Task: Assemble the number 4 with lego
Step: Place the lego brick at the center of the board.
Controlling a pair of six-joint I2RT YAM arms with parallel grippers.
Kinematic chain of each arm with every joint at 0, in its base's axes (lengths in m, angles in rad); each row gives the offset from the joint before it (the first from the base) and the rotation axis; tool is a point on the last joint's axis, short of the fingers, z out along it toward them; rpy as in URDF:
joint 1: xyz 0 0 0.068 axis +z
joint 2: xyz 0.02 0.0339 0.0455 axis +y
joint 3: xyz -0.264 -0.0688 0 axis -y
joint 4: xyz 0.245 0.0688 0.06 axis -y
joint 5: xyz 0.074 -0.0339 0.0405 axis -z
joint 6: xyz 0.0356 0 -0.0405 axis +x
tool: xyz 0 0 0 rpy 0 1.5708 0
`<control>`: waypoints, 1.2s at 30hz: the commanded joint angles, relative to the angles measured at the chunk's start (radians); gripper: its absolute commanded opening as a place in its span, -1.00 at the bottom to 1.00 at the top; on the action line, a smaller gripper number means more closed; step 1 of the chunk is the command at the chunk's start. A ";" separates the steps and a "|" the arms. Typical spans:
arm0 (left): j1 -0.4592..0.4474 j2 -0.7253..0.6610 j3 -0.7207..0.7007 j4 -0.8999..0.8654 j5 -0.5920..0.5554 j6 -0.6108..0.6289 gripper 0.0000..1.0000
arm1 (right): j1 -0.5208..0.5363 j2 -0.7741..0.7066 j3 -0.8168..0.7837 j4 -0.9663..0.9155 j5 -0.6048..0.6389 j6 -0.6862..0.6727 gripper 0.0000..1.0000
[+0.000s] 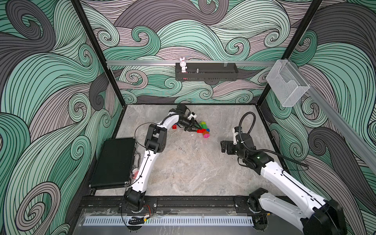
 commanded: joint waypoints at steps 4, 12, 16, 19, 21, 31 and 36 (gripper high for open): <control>0.014 -0.017 -0.045 0.117 -0.007 -0.085 -0.31 | -0.008 -0.006 0.011 -0.016 0.004 -0.015 0.98; 0.017 -0.018 -0.077 0.160 0.004 -0.110 -0.24 | -0.010 -0.005 0.007 -0.018 0.002 -0.017 0.98; 0.021 -0.017 -0.095 0.186 0.009 -0.129 -0.20 | -0.010 -0.002 0.008 -0.020 0.003 -0.016 0.98; 0.023 -0.017 -0.097 0.188 0.009 -0.131 -0.16 | -0.010 -0.003 0.008 -0.023 0.002 -0.016 0.99; 0.023 -0.017 -0.097 0.190 0.008 -0.132 -0.13 | -0.010 -0.003 0.008 -0.023 0.001 -0.017 0.99; 0.027 -0.025 -0.103 0.219 -0.002 -0.159 0.18 | -0.012 -0.002 0.011 -0.026 0.001 -0.014 0.98; 0.030 -0.028 -0.100 0.256 -0.022 -0.190 0.19 | -0.011 0.000 0.011 -0.027 0.000 -0.017 0.99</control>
